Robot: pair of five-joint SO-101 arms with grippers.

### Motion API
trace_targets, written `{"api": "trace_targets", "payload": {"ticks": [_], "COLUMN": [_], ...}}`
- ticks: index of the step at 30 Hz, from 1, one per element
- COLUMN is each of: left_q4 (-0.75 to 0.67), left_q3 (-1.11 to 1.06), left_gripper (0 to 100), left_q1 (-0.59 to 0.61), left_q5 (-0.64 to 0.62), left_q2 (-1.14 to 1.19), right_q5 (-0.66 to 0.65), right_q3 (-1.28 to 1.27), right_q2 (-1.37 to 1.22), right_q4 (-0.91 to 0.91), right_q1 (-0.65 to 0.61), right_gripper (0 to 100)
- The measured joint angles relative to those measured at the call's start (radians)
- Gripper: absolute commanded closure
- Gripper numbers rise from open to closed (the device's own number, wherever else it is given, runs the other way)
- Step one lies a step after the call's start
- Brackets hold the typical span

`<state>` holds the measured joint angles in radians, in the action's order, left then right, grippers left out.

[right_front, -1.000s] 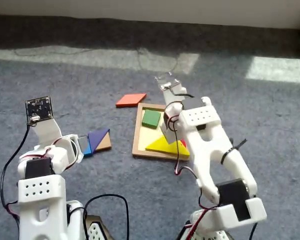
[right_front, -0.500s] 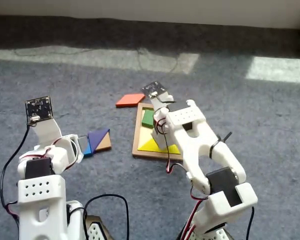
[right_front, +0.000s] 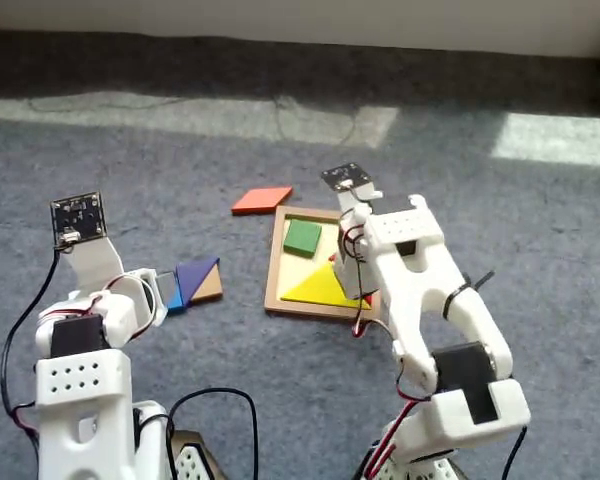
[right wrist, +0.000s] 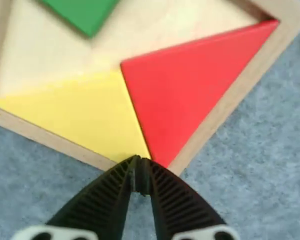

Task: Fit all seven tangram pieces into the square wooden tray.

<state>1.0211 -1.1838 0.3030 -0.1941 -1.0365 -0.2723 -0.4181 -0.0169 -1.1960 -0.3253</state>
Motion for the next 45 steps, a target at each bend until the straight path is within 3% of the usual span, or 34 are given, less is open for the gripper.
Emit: {"api": "trace_targets", "payload": {"ticks": [8,13,18,27,36,45], "left_q4": [0.000,0.048,0.166,0.207,0.216,0.216], "left_q3": [0.060,0.126,0.199,0.302,0.594,0.881], "left_gripper": [74,67,67,67,67,71], "left_q1": [0.000,-0.046,-0.120,-0.158,-0.285,-0.295], "left_q5": [0.089,0.195,0.295,0.373,0.414,0.491], "left_q2": [0.000,0.000,0.000,0.029,0.499,1.046], "right_q5": [0.000,0.000,0.003,0.186,0.261,0.261], "right_q3": [-0.140,-0.296,-0.454,-0.603,-0.654,-0.735], "right_q2": [0.411,0.589,0.660,0.666,0.666,0.666], "right_q4": [-0.044,-0.037,0.075,0.313,0.408,0.545], "right_q1": [0.020,0.086,0.189,0.331,0.394,0.408], "right_gripper": [99.2,99.2,99.2,99.2,99.0,99.0]}}
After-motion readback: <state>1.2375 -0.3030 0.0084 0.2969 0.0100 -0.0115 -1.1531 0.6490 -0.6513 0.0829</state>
